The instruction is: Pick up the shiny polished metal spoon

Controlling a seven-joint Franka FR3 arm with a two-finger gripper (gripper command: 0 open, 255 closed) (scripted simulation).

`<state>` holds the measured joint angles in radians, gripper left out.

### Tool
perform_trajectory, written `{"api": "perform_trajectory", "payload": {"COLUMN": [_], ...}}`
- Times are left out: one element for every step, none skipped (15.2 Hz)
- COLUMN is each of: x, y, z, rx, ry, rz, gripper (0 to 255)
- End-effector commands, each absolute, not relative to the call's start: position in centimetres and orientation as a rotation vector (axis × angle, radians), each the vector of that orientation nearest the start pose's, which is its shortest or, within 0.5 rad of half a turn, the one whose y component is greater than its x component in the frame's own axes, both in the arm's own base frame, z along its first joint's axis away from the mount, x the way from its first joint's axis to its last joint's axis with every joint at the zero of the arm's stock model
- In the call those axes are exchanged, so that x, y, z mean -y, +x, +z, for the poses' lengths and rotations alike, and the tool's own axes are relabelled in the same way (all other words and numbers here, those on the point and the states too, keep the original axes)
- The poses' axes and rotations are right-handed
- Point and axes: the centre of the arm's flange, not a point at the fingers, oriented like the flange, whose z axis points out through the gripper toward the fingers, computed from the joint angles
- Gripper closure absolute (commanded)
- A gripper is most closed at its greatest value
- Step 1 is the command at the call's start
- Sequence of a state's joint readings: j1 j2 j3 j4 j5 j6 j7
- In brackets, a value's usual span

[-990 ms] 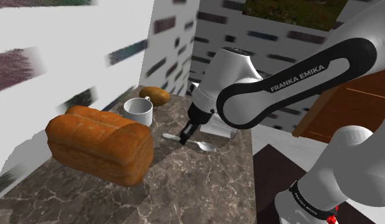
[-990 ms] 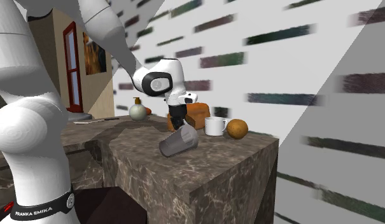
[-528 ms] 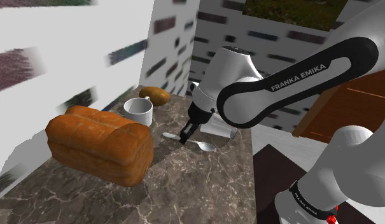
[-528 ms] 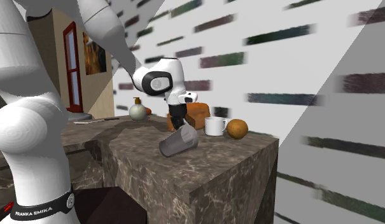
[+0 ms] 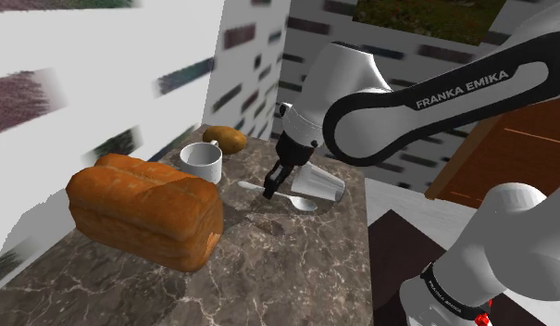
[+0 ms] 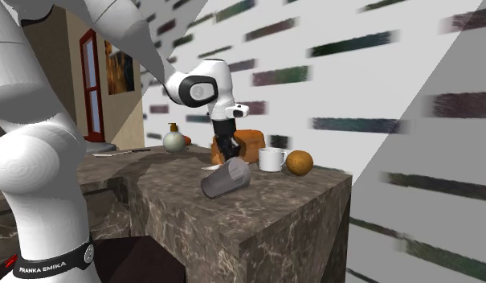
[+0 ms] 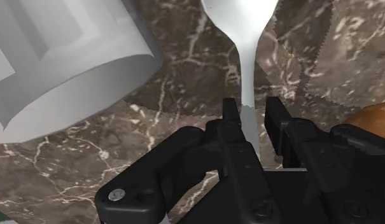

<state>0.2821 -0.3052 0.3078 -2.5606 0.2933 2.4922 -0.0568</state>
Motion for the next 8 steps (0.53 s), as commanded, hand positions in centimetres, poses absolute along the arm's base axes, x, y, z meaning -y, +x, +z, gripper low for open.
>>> {"api": "perform_trajectory", "payload": {"x": [-24.6,-24.6,-24.6,-24.6,-24.6,-24.6,-24.6,-24.6], "y": [37.1,37.1,37.1,37.1,37.1,37.1,37.1,37.1], "z": [40.2,40.7,41.2,41.7,42.3,42.8,42.9,42.9], "rx": [0.631,0.631,0.631,0.631,0.631,0.631,0.631,0.631], "ry": [-2.892,-2.892,-2.892,-2.892,-2.892,-2.892,-2.892,-2.892], "rz": [-0.288,-0.288,-0.288,-0.288,-0.288,-0.288,-0.288,-0.288], "gripper": [255,255,255,255,255,255,255,255]}}
